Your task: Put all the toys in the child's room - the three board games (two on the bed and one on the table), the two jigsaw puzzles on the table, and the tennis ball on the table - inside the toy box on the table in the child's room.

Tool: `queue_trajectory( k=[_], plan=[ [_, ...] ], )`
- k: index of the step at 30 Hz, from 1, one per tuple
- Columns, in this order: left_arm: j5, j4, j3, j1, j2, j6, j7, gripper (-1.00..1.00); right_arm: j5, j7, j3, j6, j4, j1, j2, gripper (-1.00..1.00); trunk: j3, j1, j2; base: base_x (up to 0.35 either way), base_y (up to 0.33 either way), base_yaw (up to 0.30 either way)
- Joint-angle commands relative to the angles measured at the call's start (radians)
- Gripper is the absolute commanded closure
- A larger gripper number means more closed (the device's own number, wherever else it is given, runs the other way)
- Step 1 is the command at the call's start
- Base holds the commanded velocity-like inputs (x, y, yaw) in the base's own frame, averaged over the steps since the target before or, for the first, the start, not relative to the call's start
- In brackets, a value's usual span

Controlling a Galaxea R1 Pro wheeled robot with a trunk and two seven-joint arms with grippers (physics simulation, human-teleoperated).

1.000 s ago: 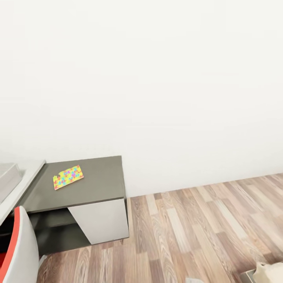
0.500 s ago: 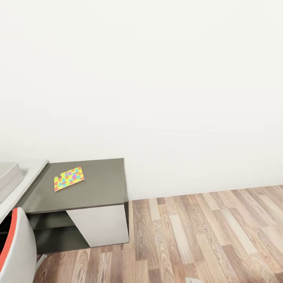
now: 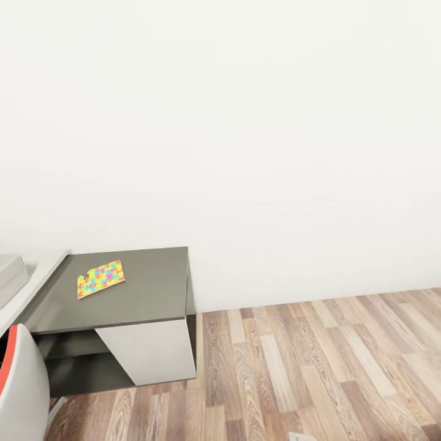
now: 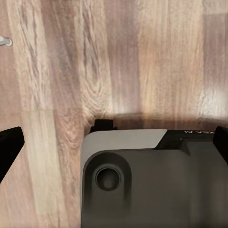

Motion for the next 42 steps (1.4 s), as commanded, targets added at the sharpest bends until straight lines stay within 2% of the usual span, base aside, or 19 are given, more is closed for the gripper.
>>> queue_trajectory(
  k=[1,16,42],
  plan=[
    [0.005,0.001,-0.001,-0.001,0.0,-0.003,-0.001,-1.0,-0.005,-0.002,-0.006,0.005,-0.002,0.0,0.001,-1.0,-0.001,0.0,-0.001,0.022,-0.004,-0.097],
    [0.005,0.001,-0.001,-0.001,0.0,-0.003,-0.001,-1.0,-0.004,-0.001,-0.005,0.005,-0.002,0.0,0.001,-1.0,-0.001,0.0,-0.001,0.132,-0.044,-0.163],
    [0.005,0.0,-0.001,-0.001,0.0,-0.006,-0.001,-1.0,-0.005,0.0,-0.006,0.005,-0.002,0.0,0.001,-1.0,-0.001,0.0,-0.001,0.039,-0.019,-0.007]
  ],
)
